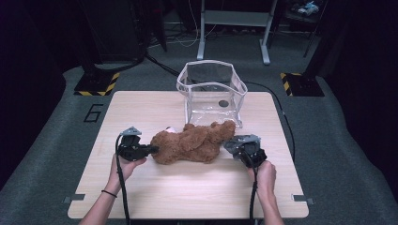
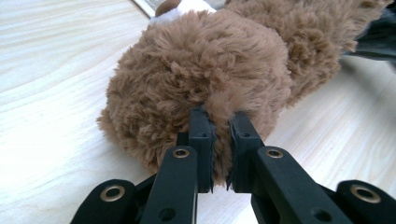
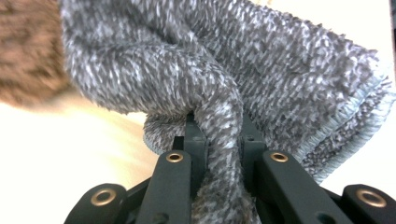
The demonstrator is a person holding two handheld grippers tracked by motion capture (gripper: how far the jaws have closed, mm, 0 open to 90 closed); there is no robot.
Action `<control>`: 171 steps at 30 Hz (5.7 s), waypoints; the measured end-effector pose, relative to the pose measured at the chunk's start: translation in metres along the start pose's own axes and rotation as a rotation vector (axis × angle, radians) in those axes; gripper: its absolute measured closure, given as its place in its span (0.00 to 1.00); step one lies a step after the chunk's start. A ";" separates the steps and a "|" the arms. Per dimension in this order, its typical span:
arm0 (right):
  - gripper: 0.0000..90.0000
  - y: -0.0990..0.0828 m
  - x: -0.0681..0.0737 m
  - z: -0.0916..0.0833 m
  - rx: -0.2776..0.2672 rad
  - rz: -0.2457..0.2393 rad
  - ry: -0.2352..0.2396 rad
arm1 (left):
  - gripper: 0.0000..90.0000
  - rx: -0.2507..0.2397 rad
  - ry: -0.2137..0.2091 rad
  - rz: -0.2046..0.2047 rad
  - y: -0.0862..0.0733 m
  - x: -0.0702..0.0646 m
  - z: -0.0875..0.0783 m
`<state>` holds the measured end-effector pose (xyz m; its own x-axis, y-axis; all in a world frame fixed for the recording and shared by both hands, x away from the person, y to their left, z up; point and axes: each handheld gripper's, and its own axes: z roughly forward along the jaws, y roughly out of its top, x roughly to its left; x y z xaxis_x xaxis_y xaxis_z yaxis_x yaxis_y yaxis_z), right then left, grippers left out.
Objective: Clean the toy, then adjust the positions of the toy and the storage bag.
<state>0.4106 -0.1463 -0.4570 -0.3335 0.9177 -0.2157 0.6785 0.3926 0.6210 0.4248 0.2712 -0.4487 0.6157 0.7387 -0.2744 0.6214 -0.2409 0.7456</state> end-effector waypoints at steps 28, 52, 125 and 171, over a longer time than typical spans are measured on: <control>0.42 -0.055 -0.079 0.015 0.256 0.182 0.040 | 0.91 -0.004 0.099 0.056 -0.011 0.003 -0.012; 0.15 -0.040 -0.035 -0.017 0.130 0.107 0.129 | 0.43 -0.006 0.124 -0.017 -0.011 0.019 -0.054; 0.16 -0.046 0.015 0.024 0.081 0.074 0.195 | 0.60 0.123 0.312 0.076 0.011 0.077 -0.031; 0.16 0.062 -0.032 0.003 -0.081 0.101 0.208 | 0.29 0.062 0.365 0.045 0.016 0.085 -0.058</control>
<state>0.4655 -0.1513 -0.4143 -0.4001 0.9165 0.0053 0.6631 0.2855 0.6920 0.4590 0.3671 -0.4246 0.4365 0.8997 0.0011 0.6328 -0.3079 0.7105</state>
